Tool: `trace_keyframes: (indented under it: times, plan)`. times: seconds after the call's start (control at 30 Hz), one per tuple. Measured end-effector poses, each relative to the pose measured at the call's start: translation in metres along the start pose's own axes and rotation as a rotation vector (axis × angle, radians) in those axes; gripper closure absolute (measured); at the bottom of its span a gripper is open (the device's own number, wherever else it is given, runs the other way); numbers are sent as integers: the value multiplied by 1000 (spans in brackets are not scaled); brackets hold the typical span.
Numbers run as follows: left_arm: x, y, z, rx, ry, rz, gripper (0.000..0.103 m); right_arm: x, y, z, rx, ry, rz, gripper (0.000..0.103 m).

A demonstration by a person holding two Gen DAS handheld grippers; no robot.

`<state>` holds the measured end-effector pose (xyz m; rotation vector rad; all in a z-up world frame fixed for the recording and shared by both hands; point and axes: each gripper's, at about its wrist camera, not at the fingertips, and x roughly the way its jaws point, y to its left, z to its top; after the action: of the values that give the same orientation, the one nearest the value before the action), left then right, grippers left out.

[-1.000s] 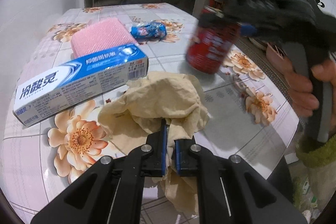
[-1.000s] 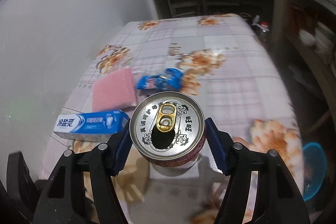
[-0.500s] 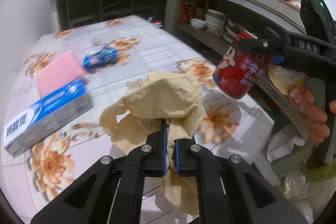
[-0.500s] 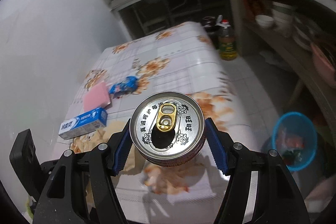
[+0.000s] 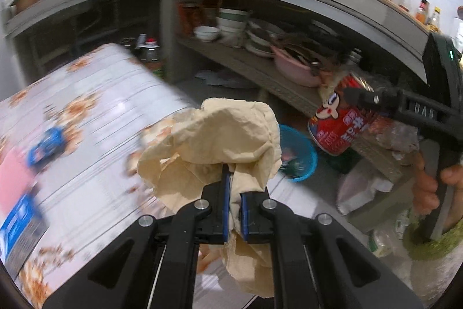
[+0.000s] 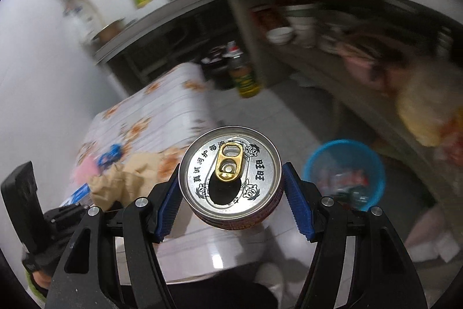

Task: Collect trash
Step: 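Carry the tan cloth and red can over the blue wastebasket and open both grippers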

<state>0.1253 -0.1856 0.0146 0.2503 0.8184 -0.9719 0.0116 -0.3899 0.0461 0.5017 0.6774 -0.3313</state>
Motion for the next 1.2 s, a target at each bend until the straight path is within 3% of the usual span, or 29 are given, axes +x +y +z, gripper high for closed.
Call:
trace_keyframes:
  times: [0.17,0.33,0.6,0.77,1.0,1.03,1.1,1.13,1.17,1.2]
  plan:
    - [54,-27,34,0,89,-103,97,8,-57,0,98,9,-78,40]
    - [146,-52,60,-63,277,-203,97,38,-107,-12,215,63,-97,40]
    - [285,-93,72,-79,525,-180,96,94,-179,-34,387,139,-146,40]
    - [359,-107,85,-103,595,-162,96,134,-206,-42,437,198,-169,40]
    - [435,-120,96,-97,634,-135,96,183,-217,-55,447,245,-172,40]
    - [445,-121,97,-97,635,-129,94,189,-217,-57,442,242,-172,40]
    - [461,-122,97,-102,653,-118,78,204,-219,-63,437,259,-171,40]
    - [465,-122,94,-109,667,-113,58,211,-221,-68,439,277,-168,38]
    - [472,-121,93,-120,684,-106,44,217,-221,-71,440,292,-167,37]
    - [473,-121,92,-127,685,-104,43,220,-222,-75,441,303,-164,37]
